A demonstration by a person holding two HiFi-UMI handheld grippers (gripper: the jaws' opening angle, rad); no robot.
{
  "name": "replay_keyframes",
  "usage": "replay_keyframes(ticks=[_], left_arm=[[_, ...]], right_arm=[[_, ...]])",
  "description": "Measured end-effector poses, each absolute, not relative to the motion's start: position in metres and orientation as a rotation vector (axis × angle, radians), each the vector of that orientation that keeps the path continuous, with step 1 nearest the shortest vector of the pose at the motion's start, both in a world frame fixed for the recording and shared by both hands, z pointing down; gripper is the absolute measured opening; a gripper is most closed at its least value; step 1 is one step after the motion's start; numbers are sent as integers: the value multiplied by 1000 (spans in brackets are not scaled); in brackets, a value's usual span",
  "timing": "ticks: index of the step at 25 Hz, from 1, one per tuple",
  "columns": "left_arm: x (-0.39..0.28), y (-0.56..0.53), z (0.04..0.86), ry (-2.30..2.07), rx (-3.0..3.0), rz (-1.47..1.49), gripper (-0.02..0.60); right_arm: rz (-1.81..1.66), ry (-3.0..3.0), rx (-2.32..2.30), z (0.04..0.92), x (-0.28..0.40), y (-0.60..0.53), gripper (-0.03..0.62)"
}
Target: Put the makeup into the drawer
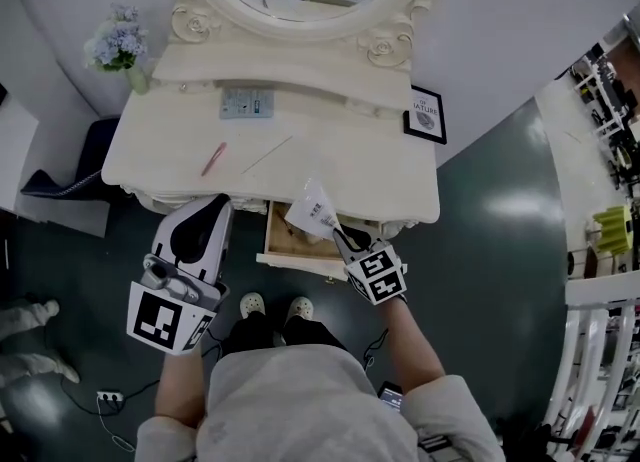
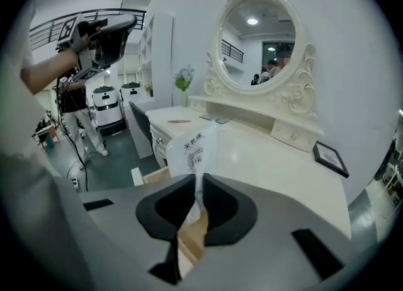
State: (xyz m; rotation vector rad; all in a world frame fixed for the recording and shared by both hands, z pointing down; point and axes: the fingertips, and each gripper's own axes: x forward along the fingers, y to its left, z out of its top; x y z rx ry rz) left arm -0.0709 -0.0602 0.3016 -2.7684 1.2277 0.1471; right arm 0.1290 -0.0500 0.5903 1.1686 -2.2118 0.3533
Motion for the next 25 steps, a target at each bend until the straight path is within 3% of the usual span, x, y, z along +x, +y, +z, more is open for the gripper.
replay_keyframes(ticks=[25], left_arm=[[-87, -51, 307, 1389, -2685, 75, 12]], right_arm=[[313, -1985, 715, 691, 130, -34, 44]])
